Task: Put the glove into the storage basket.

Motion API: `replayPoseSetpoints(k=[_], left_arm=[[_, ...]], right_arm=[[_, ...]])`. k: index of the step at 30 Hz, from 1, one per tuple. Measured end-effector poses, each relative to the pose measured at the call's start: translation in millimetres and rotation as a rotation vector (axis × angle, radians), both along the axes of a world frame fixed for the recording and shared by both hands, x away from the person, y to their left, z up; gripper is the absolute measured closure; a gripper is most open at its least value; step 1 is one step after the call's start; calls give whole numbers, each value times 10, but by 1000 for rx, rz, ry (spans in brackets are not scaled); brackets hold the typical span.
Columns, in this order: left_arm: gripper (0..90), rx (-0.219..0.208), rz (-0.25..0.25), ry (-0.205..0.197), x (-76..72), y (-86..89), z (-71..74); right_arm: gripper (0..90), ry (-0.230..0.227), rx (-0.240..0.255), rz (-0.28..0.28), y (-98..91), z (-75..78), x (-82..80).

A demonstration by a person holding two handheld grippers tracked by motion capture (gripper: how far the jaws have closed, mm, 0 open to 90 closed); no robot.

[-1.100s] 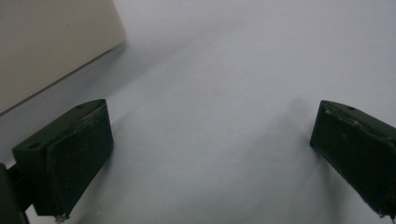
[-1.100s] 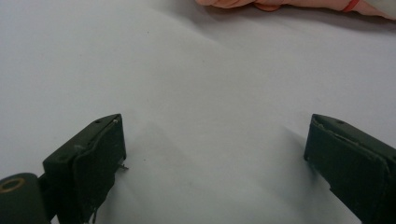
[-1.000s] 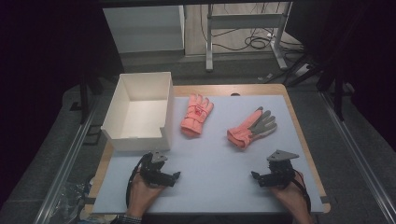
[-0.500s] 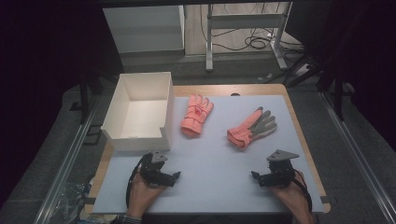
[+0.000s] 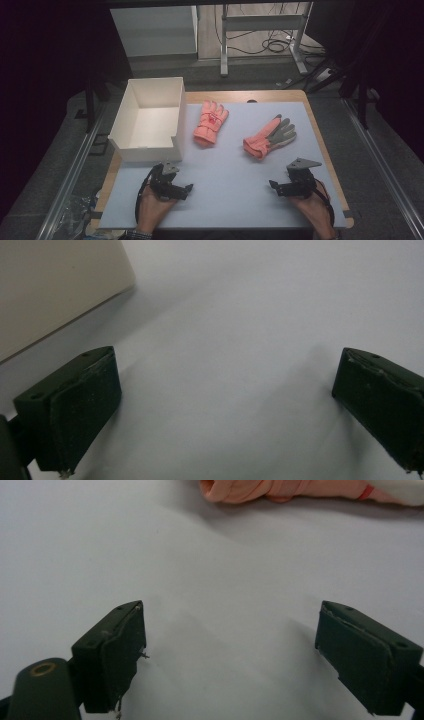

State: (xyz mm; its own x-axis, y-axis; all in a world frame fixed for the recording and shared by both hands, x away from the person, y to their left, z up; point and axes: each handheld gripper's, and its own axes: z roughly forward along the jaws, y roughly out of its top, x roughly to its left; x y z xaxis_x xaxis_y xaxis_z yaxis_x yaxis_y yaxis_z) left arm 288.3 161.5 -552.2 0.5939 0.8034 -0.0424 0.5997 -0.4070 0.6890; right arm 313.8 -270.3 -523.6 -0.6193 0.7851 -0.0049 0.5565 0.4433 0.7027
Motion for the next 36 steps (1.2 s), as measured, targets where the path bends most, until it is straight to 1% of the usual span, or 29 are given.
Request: replayPoseSetpoints(k=[2, 3, 4, 7, 9, 10, 13, 15, 16, 17, 18, 19, 20, 21, 22, 23, 24, 26, 27, 28, 29, 30, 31, 32, 33, 34, 35, 36], left_arm=[[0, 0, 0, 0, 0, 0, 0], [0, 0, 0, 0, 0, 0, 0], [0, 0, 0, 0, 0, 1, 0], [0, 1, 0, 0, 0, 0, 0], [0, 1, 0, 0, 0, 0, 0], [0, 1, 0, 0, 0, 0, 0], [0, 1, 0, 0, -1, 0, 0], [0, 1, 0, 0, -1, 0, 0], [0, 1, 0, 0, -1, 0, 0], [0, 0, 0, 0, -1, 0, 0], [0, 1, 0, 0, -1, 0, 0], [0, 0, 0, 0, -1, 0, 0], [0, 1, 0, 0, -1, 0, 0], [0, 1, 0, 0, -1, 0, 0], [0, 1, 0, 0, -1, 0, 0], [0, 1, 0, 0, -1, 0, 0], [0, 0, 0, 0, -1, 0, 0], [0, 0, 0, 0, -1, 0, 0], [0, 0, 0, 0, -1, 0, 0], [0, 0, 0, 0, -1, 0, 0], [0, 0, 0, 0, -1, 0, 0], [0, 0, 1, -1, -1, -1, -1], [0, 0, 1, -1, -1, -1, -1], [0, 0, 1, -1, -1, -1, -1], [0, -1, 1, -1, -1, -1, -1], [0, -1, 1, -1, -1, -1, -1], [0, -1, 1, -1, -1, -1, -1], [0, -1, 0, -1, -1, 0, -1]], right_arm=[[177, -7, 3, -4, -3, 49, 29], [177, -7, 3, -4, -3, 49, 29], [207, -10, 1, -10, -13, 87, 55], [245, -3, 22, -17, -40, 138, 110], [260, -4, 25, -18, -50, 152, 134], [291, 0, 36, -18, -71, 183, 185], [338, 4, 66, -24, -103, 223, 273], [355, 6, 72, -24, -109, 238, 302], [396, 4, 82, -28, -118, 272, 361], [396, 4, 82, -28, -118, 272, 361], [412, 1, 85, -28, -121, 289, 393], [448, -5, 96, -31, -124, 328, 457], [468, -7, 98, -29, -125, 348, 491], [468, -7, 98, -29, -125, 348, 491], [504, -11, 98, -28, -118, 380, 550], [504, -11, 98, -28, -118, 380, 550], [555, -17, 96, -30, -106, 415, 628], [600, -21, 92, -35, -96, 437, 707], [600, -21, 92, -35, -96, 437, 707], [653, -22, 88, -47, -78, 450, 790], [653, -22, 88, -47, -78, 450, 790], [692, -24, 90, -61, -58, 464, 873], [692, -24, 90, -61, -58, 464, 873], [720, -24, 92, -75, -36, 485, 956], [720, -24, 92, -75, -36, 485, 956], [727, -33, 85, -85, -9, 504, 1040], [727, -33, 85, -85, -9, 504, 1040], [722, -35, 82, -94, 24, 516, 1118]])
